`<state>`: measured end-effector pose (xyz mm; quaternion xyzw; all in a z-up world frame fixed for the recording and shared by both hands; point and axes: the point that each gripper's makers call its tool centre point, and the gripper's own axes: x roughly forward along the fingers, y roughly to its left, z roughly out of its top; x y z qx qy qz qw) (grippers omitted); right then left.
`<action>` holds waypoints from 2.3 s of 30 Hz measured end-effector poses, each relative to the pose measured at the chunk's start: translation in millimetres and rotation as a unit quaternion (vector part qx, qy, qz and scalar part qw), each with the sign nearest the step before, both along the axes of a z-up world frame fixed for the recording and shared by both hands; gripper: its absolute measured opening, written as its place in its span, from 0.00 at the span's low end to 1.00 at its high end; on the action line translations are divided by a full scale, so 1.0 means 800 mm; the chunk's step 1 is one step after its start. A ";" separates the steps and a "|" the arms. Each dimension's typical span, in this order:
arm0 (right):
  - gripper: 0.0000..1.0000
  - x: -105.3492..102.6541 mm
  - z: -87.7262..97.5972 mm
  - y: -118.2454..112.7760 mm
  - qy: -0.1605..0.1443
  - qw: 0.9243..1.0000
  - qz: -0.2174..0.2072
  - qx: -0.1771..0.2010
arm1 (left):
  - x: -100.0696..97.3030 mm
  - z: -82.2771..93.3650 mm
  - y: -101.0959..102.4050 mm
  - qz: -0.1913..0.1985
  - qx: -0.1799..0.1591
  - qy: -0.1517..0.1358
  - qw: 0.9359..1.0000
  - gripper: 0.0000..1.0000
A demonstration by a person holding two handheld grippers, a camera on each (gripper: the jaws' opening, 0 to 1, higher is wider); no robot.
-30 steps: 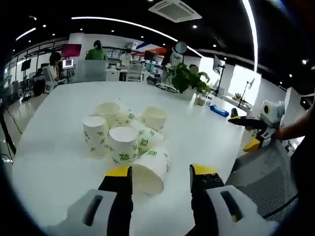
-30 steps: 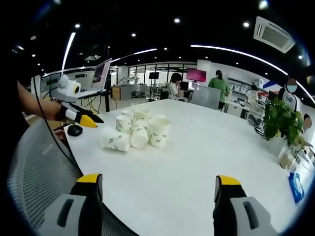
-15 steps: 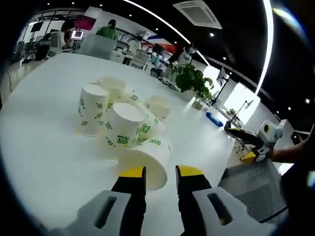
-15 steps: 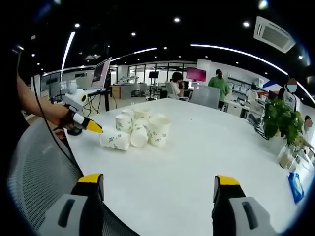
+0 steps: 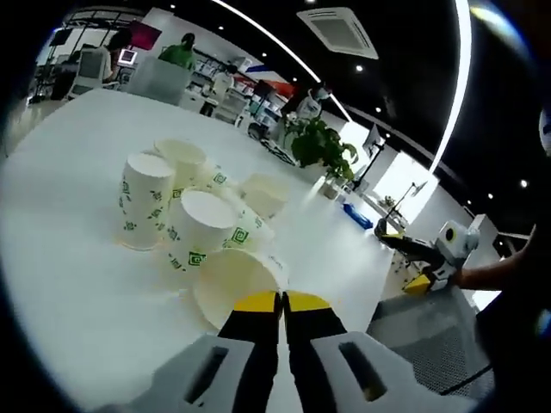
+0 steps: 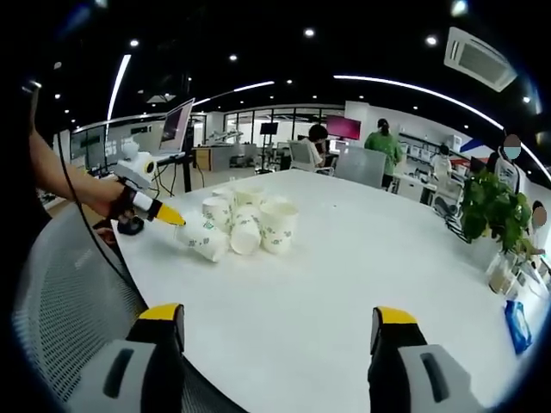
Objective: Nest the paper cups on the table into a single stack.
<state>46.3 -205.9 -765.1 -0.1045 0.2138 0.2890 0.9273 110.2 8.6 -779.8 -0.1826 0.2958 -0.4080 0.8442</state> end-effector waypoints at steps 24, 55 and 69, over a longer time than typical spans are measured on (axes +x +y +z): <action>0.90 -0.001 0.001 0.002 -0.003 1.000 0.002 0.003 | -0.028 0.033 -0.017 -0.142 0.192 -0.114 0.964 0.00; 0.89 -0.002 0.001 0.002 -0.001 1.000 0.002 0.001 | -0.021 0.028 0.028 -0.229 0.415 -0.210 0.855 0.00; 0.89 -0.001 0.001 0.001 -0.001 1.000 -0.002 0.002 | -0.023 0.010 0.043 -0.271 0.464 -0.207 0.818 0.00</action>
